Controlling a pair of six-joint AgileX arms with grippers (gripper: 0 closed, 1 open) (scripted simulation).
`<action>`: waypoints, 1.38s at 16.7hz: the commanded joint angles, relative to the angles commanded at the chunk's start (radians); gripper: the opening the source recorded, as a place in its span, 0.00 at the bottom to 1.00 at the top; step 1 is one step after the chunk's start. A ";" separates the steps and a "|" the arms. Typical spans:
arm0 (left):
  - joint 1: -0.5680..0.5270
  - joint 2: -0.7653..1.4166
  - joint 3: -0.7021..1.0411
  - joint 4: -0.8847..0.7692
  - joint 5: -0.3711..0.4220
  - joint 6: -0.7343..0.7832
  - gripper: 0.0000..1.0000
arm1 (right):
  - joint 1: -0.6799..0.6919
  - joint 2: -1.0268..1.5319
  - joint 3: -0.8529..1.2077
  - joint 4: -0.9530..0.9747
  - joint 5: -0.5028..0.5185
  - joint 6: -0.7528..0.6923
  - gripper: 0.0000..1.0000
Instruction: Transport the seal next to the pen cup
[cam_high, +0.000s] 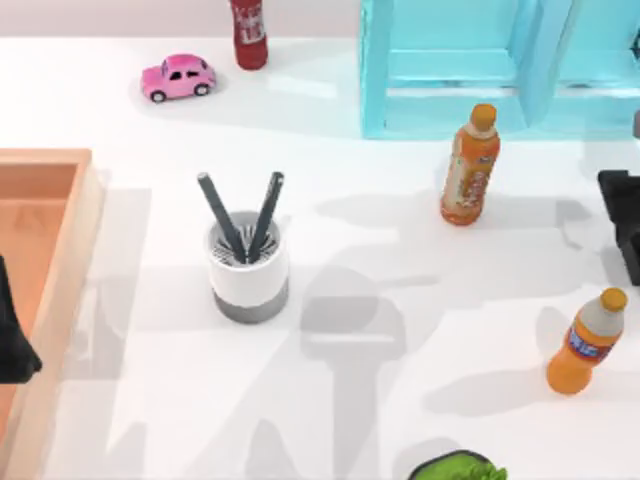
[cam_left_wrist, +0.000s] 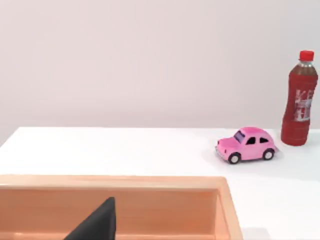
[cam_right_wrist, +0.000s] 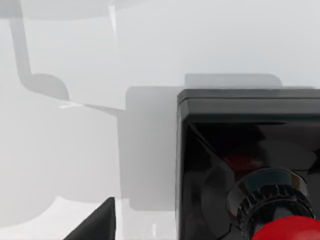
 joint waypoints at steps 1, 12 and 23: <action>0.000 0.000 0.000 0.000 0.000 0.000 1.00 | 0.000 0.000 0.000 0.000 0.000 0.000 1.00; 0.000 0.000 0.000 0.000 0.000 0.000 1.00 | 0.000 0.000 0.000 0.000 0.000 0.000 0.25; 0.000 0.000 0.000 0.000 0.000 0.000 1.00 | 0.000 0.000 0.000 0.000 0.000 0.000 0.00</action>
